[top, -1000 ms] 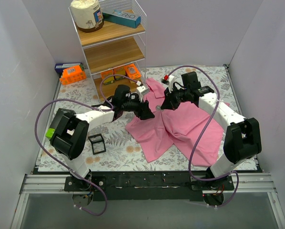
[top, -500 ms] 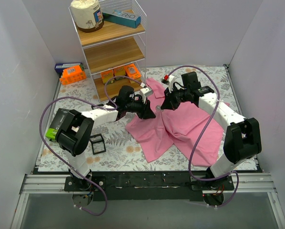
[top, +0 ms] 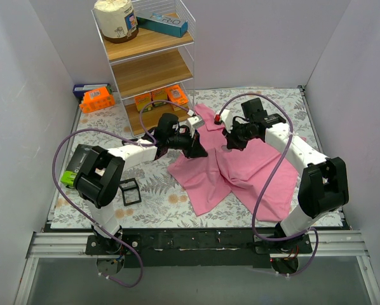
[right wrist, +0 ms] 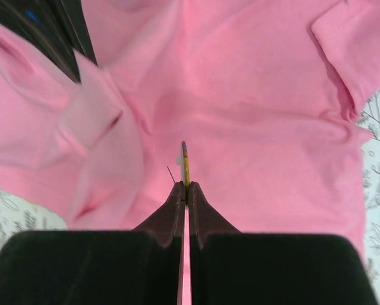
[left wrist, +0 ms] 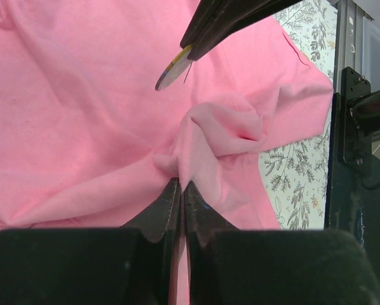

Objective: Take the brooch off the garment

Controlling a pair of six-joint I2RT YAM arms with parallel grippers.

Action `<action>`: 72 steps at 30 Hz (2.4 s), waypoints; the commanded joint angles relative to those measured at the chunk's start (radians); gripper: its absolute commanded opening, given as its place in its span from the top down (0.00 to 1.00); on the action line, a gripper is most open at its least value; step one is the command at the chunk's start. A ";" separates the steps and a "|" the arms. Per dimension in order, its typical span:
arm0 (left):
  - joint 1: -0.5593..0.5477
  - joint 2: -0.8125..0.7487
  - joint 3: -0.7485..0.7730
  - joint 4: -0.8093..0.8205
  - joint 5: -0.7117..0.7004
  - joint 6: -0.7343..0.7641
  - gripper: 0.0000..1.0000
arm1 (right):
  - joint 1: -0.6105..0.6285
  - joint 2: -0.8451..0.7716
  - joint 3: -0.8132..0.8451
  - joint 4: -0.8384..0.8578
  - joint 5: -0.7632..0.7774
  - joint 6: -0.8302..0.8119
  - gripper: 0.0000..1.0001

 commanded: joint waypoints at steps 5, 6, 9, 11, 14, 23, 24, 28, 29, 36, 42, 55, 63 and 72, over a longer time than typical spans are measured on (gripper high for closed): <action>-0.003 -0.051 0.001 -0.001 0.025 0.013 1.00 | -0.023 -0.059 0.036 -0.106 0.179 -0.237 0.99; -0.004 -0.052 0.011 -0.004 0.022 0.013 1.00 | -0.027 -0.063 0.036 -0.100 0.163 -0.208 0.99; -0.003 -0.054 0.035 -0.024 -0.005 0.013 0.79 | -0.028 -0.079 0.042 -0.102 0.103 -0.156 0.99; -0.003 -0.068 0.047 -0.034 -0.018 0.013 0.65 | -0.028 -0.082 0.060 -0.102 0.067 -0.127 0.99; 0.005 -0.088 0.081 -0.055 -0.018 0.016 0.55 | -0.028 -0.082 0.114 -0.103 -0.017 -0.072 0.99; 0.011 -0.100 0.256 -0.121 0.016 -0.028 0.38 | -0.028 -0.008 0.325 -0.017 -0.221 0.155 0.99; 0.014 -0.094 0.283 -0.158 0.036 -0.027 0.37 | -0.028 0.010 0.353 -0.008 -0.233 0.171 0.99; 0.029 -0.080 0.391 -0.262 0.082 -0.021 0.38 | -0.043 0.042 0.454 0.056 -0.310 0.278 0.99; 0.031 -0.085 0.399 -0.268 0.087 -0.028 0.38 | -0.049 0.045 0.458 0.084 -0.334 0.357 0.99; 0.043 -0.131 0.342 -0.225 0.096 -0.082 0.43 | -0.065 0.029 0.353 0.268 -0.526 0.548 0.99; 0.056 -0.132 0.330 -0.212 0.091 -0.100 0.48 | -0.066 0.013 0.318 0.248 -0.520 0.521 0.99; 0.094 -0.140 0.317 -0.199 0.059 -0.114 0.47 | -0.069 -0.027 0.229 0.262 -0.519 0.505 0.99; 0.123 -0.126 0.308 -0.143 0.126 -0.168 0.60 | -0.073 -0.020 0.218 0.279 -0.542 0.522 0.99; 0.123 -0.106 0.299 -0.075 0.183 -0.219 0.65 | -0.073 -0.010 0.215 0.294 -0.546 0.551 0.99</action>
